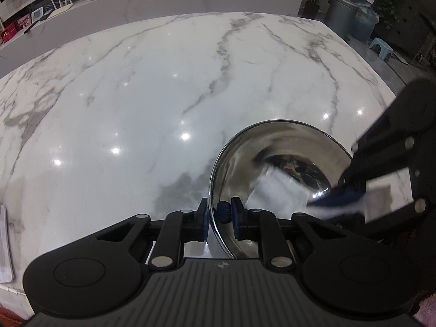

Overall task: Clean bowl
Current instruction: 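Keep wiping the bowl interior with the right gripper while the left gripper holds the bowl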

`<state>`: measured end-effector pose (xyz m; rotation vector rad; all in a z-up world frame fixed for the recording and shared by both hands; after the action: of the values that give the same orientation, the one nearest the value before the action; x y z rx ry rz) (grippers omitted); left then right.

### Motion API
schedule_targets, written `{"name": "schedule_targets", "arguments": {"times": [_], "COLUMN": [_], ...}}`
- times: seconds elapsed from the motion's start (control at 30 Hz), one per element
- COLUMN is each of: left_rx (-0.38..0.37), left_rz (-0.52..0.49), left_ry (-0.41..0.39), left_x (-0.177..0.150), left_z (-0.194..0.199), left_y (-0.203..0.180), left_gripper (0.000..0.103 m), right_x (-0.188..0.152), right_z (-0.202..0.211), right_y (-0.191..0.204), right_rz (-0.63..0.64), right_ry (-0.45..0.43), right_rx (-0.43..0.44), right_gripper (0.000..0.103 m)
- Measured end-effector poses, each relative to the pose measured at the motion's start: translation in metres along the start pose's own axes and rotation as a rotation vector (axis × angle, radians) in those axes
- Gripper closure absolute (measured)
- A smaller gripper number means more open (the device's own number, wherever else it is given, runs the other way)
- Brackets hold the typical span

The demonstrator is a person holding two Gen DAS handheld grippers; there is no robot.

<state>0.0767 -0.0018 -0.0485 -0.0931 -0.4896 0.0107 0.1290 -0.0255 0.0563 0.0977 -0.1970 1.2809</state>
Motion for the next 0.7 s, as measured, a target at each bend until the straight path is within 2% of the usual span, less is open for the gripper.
{"name": "schedule_targets", "arguments": {"times": [0.07,0.17,0.3,0.43,0.6,0.7], "left_rx": [0.000,-0.011,-0.028,-0.040,-0.034,-0.020], "left_rz": [0.003,0.032,0.047,0.050,0.040,0.032], "left_ry": [0.000,0.027,0.060,0.068,0.046,0.037], "left_x": [0.000,-0.003,-0.010,-0.014,-0.012,-0.008], "left_z": [0.001,0.001,0.001,0.002,0.005,0.005], "left_y": [0.001,0.001,-0.002,-0.003,0.001,0.002], "left_gripper": [0.088,0.087,0.079,0.078,0.087,0.089], "right_x": [0.001,0.002,0.000,-0.002,-0.004,-0.005], "right_z": [0.000,0.001,0.004,0.008,0.012,0.015], "right_y": [0.001,0.001,-0.001,-0.007,-0.009,-0.008], "right_rz": [0.024,0.031,0.027,0.002,-0.029,-0.054], "right_ry": [-0.002,-0.009,-0.016,-0.027,-0.033,-0.042], "right_rx": [-0.044,-0.063,-0.059,-0.041,-0.029,0.015], "right_gripper": [0.093,0.093,0.093,0.093,0.092,0.092]}}
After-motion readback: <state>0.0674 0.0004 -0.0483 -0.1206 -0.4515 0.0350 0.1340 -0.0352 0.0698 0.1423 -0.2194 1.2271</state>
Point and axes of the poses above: each gripper's, at about its wrist camera, not at the fingertips, and z roughly against the way its jaws point, y to its left, x to its top, the point moved 4 cm from there along -z, roughly the way its jaws point, and after that the axes turned 3 degrees about z, right-handed, at the moved point
